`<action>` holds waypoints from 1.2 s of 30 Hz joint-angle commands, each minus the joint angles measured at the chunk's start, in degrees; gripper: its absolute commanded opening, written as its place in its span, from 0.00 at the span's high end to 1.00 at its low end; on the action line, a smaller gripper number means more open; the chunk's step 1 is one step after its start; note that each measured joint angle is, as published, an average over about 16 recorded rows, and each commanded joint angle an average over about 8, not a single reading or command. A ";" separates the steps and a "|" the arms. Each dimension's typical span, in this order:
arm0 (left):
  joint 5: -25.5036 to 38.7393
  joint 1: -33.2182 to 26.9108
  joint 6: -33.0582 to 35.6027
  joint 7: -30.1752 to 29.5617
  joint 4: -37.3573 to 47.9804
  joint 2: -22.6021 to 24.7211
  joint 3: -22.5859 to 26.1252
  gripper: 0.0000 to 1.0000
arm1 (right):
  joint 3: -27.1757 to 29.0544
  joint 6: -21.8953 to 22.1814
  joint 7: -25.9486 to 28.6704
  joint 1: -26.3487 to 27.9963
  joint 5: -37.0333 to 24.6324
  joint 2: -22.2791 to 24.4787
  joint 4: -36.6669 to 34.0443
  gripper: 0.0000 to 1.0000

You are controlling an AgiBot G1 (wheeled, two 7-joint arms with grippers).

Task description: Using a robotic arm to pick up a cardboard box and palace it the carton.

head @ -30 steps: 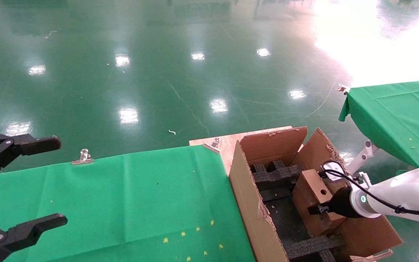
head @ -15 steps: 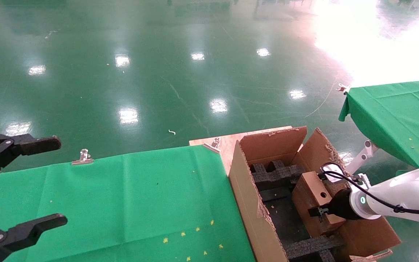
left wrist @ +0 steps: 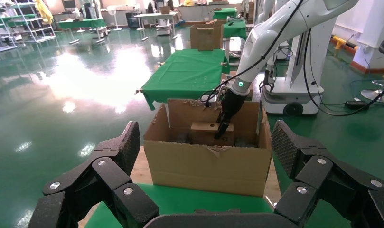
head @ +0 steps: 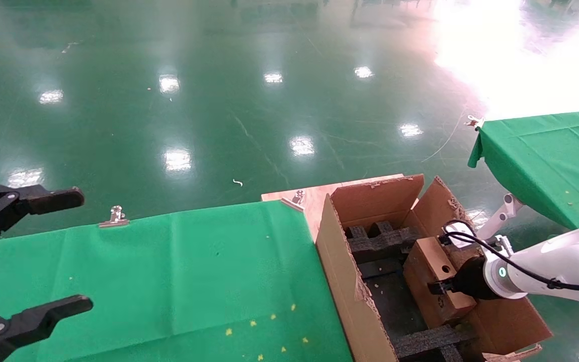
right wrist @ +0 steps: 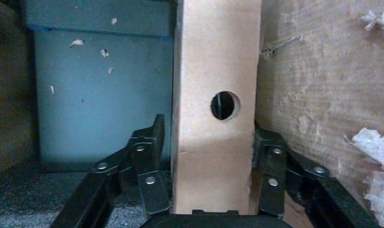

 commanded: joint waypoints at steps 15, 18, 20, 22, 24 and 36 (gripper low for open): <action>0.00 0.00 0.00 0.00 0.00 0.00 0.01 0.00 | 4.66 -1.41 -0.14 9.89 -0.49 2.10 5.79 0.00; 0.00 0.00 0.00 0.00 0.00 0.00 0.01 0.00 | 6.65 -1.86 -1.23 13.08 1.89 2.11 7.86 0.00; 0.00 0.00 0.00 0.00 0.00 0.00 0.01 0.00 | 8.06 -2.02 -2.57 15.07 4.20 2.09 9.42 0.00; -0.01 0.00 0.00 0.00 0.00 0.00 0.01 0.00 | 9.54 -2.15 -4.19 16.81 7.28 2.05 10.78 0.00; -0.01 0.00 0.00 0.00 0.00 0.00 0.01 0.00 | 11.15 -2.55 -6.20 18.32 11.40 2.03 11.79 0.00; -0.03 0.01 -0.03 0.01 0.02 -0.02 0.00 0.00 | 15.85 -4.57 -11.80 21.61 22.35 1.89 13.06 0.00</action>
